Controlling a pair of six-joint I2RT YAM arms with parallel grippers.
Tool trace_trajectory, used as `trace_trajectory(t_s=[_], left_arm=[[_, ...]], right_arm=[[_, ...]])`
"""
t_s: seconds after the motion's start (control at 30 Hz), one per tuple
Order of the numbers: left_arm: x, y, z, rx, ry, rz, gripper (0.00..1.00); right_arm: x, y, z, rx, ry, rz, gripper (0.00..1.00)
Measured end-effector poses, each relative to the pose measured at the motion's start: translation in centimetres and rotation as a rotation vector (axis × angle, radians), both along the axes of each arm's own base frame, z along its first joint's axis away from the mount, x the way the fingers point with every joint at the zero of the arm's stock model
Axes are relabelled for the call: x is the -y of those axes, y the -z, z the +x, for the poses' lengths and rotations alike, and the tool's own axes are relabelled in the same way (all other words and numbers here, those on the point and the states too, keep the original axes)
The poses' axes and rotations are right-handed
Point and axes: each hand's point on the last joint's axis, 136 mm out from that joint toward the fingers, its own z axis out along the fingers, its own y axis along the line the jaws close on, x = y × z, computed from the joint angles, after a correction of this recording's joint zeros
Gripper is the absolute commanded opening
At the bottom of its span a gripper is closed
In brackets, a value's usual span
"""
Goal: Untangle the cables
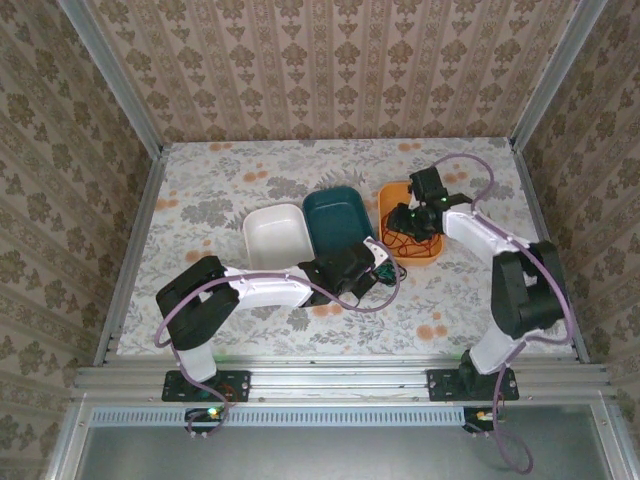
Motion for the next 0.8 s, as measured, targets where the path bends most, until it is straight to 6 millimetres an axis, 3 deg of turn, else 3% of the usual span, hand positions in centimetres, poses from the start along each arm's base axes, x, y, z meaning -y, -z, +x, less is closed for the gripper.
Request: trace_trajectory(t_s=[0.17,0.27,0.37,0.63,0.8], left_arm=[[0.0,0.0,0.0,0.001,0.000,0.000,0.00],[0.0,-0.1,0.0,0.001,0.000,-0.002,0.00],[0.1,-0.1,0.0,0.002,0.000,-0.004,0.00],[-0.2,-0.3,-0.2,0.003,0.002,-0.006,0.00],[-0.2,-0.3,-0.2,0.004,0.002,-0.007,0.00]], right_arm=[[1.4,-5.0,-0.7,0.137,0.042,-0.030,0.45],[2.1,-5.9,-2.1,0.161,0.054,-0.041,0.44],[2.0,-4.9,-4.5,0.125,0.030,-0.035,0.43],[-1.4,0.4,-11.6,-0.063,-0.136,0.065,0.37],[-2.8,1.2,-13.1,-0.086,-0.181,0.126,0.33]])
